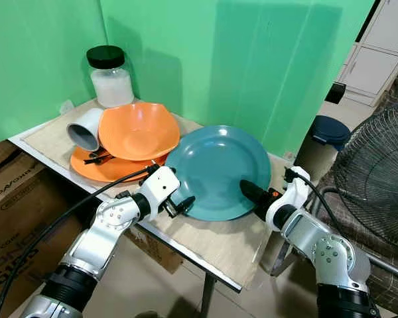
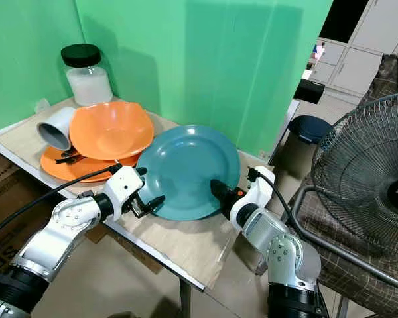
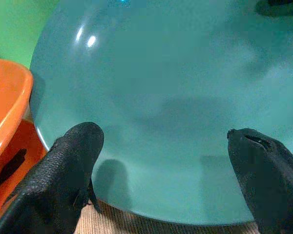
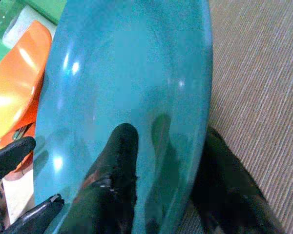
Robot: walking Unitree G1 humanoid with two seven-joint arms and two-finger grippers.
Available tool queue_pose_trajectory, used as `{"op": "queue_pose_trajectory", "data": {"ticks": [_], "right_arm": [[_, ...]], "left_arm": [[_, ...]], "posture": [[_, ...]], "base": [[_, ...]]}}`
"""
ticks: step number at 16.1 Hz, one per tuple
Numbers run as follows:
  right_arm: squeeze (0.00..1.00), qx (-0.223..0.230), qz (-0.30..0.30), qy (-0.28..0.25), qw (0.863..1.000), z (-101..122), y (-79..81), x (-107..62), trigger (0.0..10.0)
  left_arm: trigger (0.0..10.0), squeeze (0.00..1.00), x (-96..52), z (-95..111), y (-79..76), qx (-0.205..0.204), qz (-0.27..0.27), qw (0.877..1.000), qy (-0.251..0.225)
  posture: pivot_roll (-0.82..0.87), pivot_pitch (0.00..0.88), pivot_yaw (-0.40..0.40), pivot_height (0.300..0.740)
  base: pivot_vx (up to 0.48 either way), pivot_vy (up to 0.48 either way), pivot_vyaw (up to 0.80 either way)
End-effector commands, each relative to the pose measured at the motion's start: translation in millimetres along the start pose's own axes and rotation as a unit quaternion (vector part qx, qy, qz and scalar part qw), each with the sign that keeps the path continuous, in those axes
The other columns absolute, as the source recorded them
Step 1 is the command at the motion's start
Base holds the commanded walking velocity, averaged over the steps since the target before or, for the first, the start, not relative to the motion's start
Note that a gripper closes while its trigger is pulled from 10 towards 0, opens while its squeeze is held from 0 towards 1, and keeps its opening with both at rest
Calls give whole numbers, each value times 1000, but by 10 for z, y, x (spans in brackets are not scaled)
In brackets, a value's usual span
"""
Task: Setting the table
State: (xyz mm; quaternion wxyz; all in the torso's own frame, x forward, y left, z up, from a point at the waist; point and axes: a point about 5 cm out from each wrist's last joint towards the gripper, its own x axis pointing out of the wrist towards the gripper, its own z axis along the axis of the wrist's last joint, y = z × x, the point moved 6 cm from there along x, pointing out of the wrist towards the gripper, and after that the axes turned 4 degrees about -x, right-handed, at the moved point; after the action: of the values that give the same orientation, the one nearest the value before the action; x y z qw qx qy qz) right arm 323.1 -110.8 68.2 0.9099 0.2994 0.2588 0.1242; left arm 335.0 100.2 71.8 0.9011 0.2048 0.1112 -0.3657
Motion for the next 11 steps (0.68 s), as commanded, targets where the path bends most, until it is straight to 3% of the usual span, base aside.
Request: {"op": "queue_pose_trajectory", "data": {"ticks": [1,6,9,11], "right_arm": [[0,5,-1,-8,1000,59,4,10,0],[0,13,-1,-16,1000,102,8,-3,0],[0,35,1,-34,999,193,15,-48,0],[0,32,10,-58,998,315,13,-142,0]], "left_arm": [[10000,0,16,-20,23,4,-1,1000,9],[10000,0,39,26,75,4,8,1000,1],[10000,0,56,301,155,-11,26,998,-57],[10000,0,38,628,222,-29,33,992,-118]], "posture": [[79,0,-46,740],[73,0,-38,740],[69,0,-34,740],[68,0,-33,740]], "base": [[0,0,0],[0,0,0],[0,0,0],[0,0,0]]}}
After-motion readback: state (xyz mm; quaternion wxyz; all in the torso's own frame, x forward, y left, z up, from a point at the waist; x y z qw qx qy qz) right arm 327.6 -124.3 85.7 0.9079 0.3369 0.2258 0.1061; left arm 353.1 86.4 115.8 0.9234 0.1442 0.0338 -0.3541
